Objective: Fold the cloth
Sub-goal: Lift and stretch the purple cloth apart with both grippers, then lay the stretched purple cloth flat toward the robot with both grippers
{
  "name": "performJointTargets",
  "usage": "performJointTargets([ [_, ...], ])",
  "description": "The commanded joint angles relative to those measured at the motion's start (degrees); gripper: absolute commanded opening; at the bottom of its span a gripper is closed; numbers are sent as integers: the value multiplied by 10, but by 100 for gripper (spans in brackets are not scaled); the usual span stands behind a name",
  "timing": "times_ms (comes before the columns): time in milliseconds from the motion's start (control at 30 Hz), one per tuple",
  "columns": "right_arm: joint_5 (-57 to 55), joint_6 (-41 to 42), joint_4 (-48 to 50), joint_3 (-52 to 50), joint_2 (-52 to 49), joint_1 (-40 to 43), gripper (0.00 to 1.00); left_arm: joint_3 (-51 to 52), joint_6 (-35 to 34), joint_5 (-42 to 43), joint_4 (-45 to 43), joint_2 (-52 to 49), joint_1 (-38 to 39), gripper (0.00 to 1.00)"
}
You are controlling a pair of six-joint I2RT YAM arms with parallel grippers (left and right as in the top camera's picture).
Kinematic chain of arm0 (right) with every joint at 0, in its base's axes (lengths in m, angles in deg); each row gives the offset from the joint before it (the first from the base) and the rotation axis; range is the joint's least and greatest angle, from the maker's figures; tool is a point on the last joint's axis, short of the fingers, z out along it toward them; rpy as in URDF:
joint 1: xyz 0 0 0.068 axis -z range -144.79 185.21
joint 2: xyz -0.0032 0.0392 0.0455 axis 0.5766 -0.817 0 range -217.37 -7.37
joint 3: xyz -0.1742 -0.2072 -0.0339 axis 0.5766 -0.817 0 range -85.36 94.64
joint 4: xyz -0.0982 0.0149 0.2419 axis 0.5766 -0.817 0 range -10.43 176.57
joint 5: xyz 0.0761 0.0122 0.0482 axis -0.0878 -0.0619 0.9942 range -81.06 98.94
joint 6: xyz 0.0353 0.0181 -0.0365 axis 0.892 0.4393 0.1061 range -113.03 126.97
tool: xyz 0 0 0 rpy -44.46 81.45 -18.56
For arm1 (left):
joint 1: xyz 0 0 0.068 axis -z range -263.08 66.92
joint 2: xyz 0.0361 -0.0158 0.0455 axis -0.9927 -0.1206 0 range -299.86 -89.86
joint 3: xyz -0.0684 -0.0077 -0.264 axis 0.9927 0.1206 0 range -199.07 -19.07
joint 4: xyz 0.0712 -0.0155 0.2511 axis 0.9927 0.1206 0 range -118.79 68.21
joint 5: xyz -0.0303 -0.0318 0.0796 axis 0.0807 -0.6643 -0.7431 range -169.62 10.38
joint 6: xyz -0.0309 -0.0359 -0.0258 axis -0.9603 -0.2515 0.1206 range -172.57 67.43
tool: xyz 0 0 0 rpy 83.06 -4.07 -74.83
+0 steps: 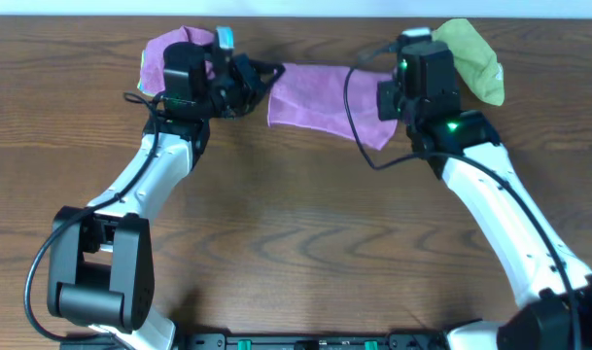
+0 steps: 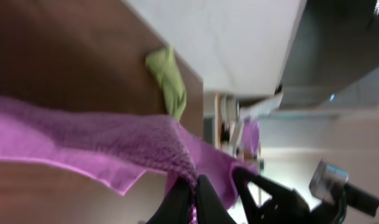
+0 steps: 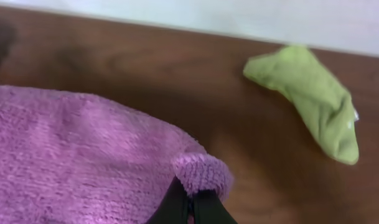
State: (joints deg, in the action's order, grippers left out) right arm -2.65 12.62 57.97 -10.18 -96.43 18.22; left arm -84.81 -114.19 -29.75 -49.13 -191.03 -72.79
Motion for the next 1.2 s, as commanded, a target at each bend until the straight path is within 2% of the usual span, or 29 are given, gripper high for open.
performJointTargets([
  [0, 16, 18, -39, 8, 15, 4, 1, -12, 45, 84, 21, 0, -1, 6],
  [133, 38, 20, -73, 8, 17, 4, 1, -12, 81, 115, 71, 10, -1, 6],
  [267, 92, 7, -86, 8, 18, 4, 1, -12, 146, 116, 164, 44, -2, 6],
  [600, 119, 11, -152, 8, 20, -51, 1, -12, 281, 71, 429, 132, -2, 6],
  [867, 119, 34, -208, 8, 21, -97, 1, -10, 380, 49, 626, 154, -1, 6],
  [1167, 119, 42, -281, 6, 26, -98, 1, 17, 450, 42, 713, 155, -1, 6],
])
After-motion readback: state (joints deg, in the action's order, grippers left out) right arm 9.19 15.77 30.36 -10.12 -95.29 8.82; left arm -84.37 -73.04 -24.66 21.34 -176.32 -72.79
